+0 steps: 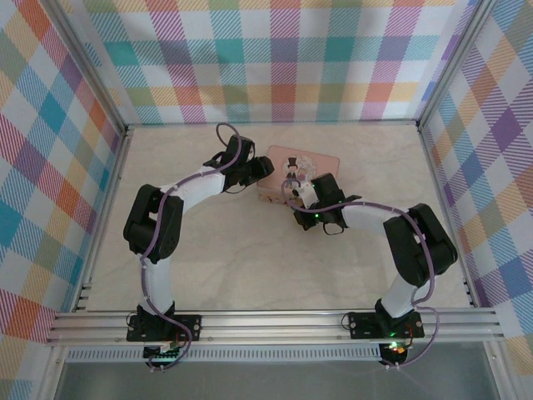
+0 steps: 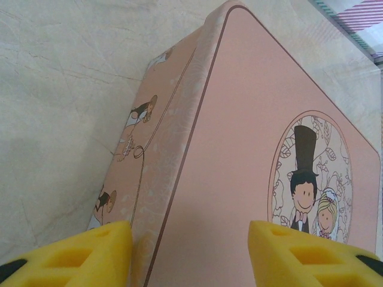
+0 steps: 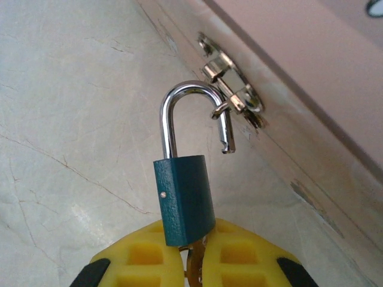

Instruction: Unlock the padlock with the key

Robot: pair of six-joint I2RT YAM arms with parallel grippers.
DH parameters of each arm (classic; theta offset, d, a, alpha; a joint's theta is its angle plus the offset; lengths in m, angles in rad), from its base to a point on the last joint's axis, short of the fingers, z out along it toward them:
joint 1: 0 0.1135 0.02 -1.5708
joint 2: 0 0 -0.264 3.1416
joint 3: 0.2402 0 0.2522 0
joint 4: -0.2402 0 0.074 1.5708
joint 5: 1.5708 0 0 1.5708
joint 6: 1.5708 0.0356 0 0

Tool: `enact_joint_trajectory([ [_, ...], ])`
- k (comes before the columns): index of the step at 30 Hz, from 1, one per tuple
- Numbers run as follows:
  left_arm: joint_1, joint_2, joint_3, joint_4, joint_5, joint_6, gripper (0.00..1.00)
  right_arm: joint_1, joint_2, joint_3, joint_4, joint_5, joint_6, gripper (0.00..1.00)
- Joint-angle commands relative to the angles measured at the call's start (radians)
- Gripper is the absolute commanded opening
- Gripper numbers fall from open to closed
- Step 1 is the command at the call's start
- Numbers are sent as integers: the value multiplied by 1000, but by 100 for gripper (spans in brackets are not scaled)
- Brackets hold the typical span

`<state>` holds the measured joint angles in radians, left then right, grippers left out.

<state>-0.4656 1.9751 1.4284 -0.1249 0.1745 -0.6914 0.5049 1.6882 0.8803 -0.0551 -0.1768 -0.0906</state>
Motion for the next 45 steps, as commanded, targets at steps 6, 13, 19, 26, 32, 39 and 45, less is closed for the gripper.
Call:
enact_joint_trajectory([
  [6, 1, 27, 29, 0, 34, -12, 53, 20, -5, 54, 47, 28, -69, 0],
  [13, -1, 34, 47, -6, 36, -13, 53, 26, 0, 75, 38, 29, -91, 0],
  [19, -2, 44, 59, -16, 46, -11, 53, 40, 29, 108, 22, 40, -120, 0],
  [26, -5, 48, 59, -16, 51, -14, 53, 85, 58, 133, 13, 83, -178, 0],
  [32, -11, 48, 58, -15, 54, -15, 53, 100, 74, 169, -1, 115, -205, 0],
  [39, -11, 49, 61, -24, 48, -13, 53, 100, 41, 151, 24, 171, -251, 0],
  [45, -10, 46, 65, -32, 37, -7, 53, 100, 29, 147, -27, 211, -223, 0],
])
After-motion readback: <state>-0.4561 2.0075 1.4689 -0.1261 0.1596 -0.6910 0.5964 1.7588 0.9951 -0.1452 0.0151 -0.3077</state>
